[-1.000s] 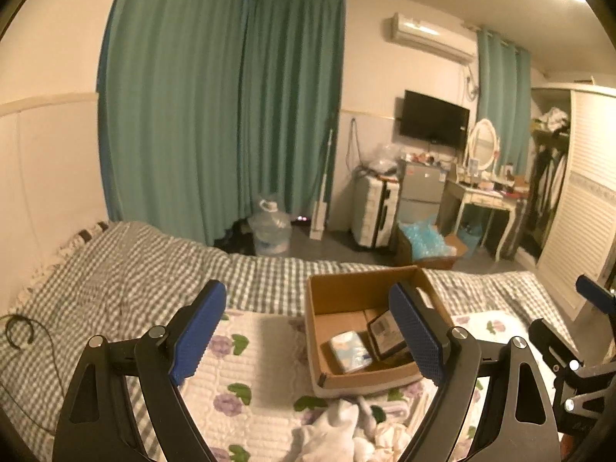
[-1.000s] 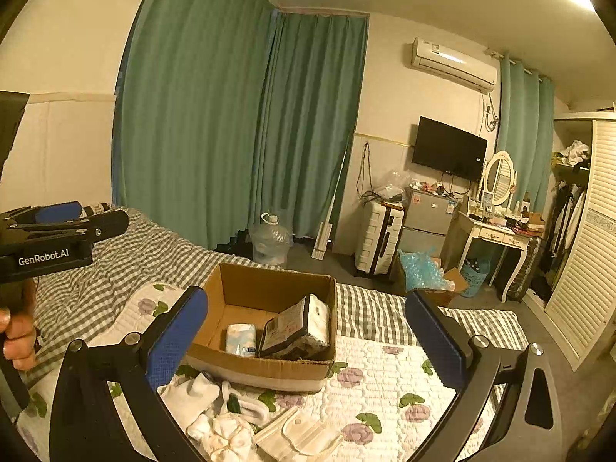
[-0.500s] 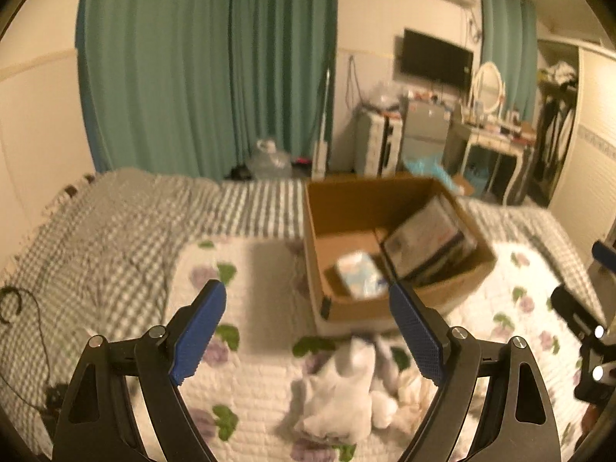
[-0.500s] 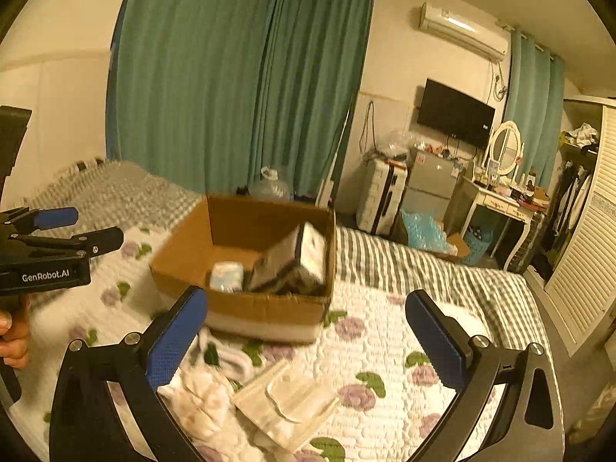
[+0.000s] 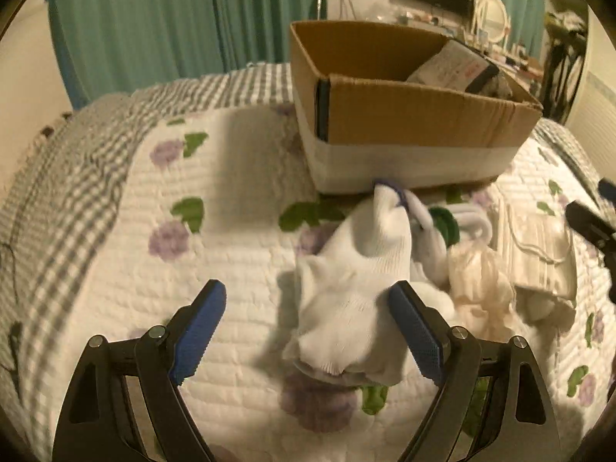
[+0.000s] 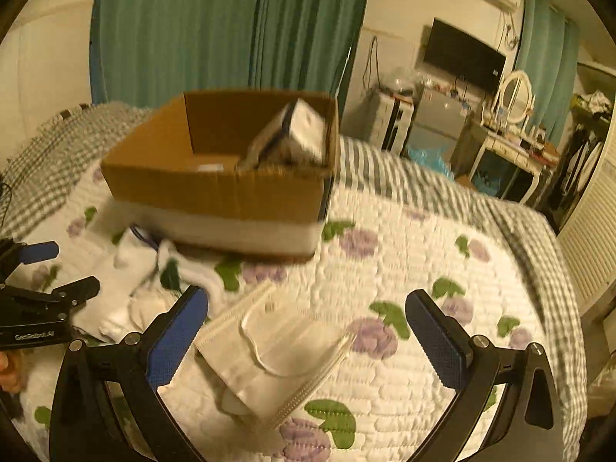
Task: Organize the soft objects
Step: 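Grasp the white face mask with the right tool while the left grasps a white sock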
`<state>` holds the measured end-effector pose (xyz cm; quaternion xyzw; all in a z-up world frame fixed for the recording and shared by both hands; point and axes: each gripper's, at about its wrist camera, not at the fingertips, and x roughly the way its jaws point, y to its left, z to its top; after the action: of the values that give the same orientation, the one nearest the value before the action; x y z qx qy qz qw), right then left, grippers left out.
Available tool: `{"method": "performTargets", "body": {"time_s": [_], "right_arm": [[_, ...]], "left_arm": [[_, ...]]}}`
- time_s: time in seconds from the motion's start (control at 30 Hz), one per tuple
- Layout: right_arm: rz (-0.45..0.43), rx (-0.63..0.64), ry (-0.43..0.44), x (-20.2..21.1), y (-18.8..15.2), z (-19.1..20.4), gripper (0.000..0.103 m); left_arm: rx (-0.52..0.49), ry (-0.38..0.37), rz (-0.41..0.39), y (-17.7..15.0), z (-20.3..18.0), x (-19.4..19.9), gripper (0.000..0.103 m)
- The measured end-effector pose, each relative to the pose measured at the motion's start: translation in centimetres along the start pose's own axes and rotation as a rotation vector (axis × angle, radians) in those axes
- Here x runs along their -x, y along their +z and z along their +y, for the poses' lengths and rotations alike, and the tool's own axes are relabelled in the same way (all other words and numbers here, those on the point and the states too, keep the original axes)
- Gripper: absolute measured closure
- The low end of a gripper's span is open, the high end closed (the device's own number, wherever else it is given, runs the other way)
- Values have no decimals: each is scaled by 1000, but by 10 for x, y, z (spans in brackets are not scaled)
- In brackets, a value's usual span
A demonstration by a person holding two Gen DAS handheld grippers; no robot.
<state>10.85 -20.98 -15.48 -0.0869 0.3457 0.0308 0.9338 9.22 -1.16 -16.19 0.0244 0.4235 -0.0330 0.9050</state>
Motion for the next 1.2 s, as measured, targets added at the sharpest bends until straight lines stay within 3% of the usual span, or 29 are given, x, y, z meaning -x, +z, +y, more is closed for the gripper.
{"method": "performTargets", "body": {"time_s": [0.4,0.47,0.6,0.67,0.73,0.93,0.97,1.2], "right_arm": [[162,-63,58,-45,-30,-4,0],[178,-78,77,-51,-32,-3,0],[176,-90,95,-54,-34,-1,1],[168,-81,98,-51,-33,2,20],[164,-66,95,-49,-33,5,36],[167,-64,122,-41,-29,9,90],[161,-60,120,-38,-28,9,95],[107,-40,134,-11,-18,17,99]], "left_arm": [[-4,-71,49,-3,-15,-27,11],[15,-83,76,-2,-10,-33,7],[1,-93,85,-1,-12,-33,11],[-33,-110,71,-2,-17,-29,33],[-77,-126,61,-3,-27,-25,46],[-98,-129,19,-4,-25,-8,64],[-106,-125,19,-5,-26,-5,65],[-120,-121,-3,-4,-24,10,66]]}}
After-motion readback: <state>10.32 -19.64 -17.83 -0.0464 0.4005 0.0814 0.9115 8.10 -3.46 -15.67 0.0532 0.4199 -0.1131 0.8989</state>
